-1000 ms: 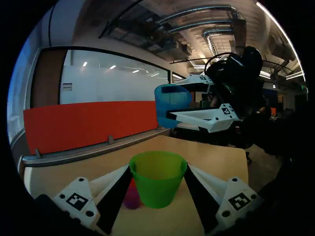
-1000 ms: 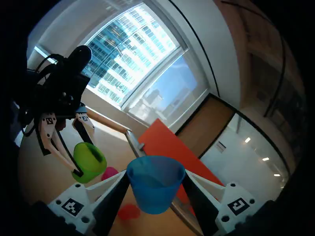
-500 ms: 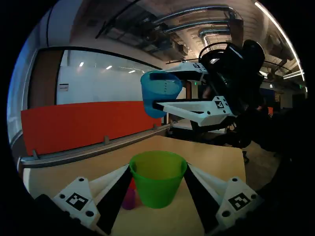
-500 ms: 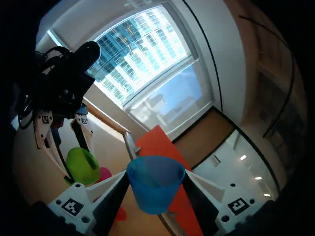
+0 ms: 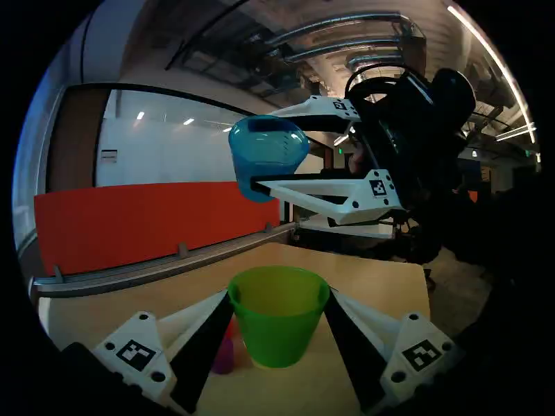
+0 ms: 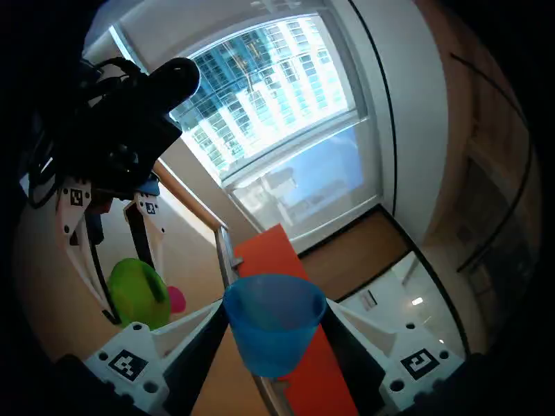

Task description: Pour water

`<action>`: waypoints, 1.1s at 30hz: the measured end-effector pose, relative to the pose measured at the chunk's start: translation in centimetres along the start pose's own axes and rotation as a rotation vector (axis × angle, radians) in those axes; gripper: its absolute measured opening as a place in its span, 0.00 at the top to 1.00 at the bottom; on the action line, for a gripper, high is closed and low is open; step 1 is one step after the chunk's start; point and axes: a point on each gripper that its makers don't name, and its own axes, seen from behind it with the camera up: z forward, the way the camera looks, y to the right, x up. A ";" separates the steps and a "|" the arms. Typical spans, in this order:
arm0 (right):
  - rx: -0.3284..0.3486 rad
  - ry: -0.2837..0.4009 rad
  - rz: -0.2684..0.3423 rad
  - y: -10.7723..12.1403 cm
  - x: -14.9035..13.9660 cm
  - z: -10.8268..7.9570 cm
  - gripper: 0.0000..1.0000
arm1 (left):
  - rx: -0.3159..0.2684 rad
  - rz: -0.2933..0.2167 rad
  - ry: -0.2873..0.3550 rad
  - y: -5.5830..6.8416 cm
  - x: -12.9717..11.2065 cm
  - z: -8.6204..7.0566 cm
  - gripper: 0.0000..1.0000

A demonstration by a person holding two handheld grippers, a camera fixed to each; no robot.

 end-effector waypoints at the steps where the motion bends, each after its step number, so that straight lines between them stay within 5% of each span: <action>1: -0.001 0.000 -0.009 0.0 0.0 0.0 0.09 | -0.001 -0.001 0.001 0.0 0.0 0.0 0.13; 33: -0.022 0.011 -0.177 1.1 1.4 0.5 0.09 | -0.015 -0.004 0.016 0.4 0.1 0.1 0.13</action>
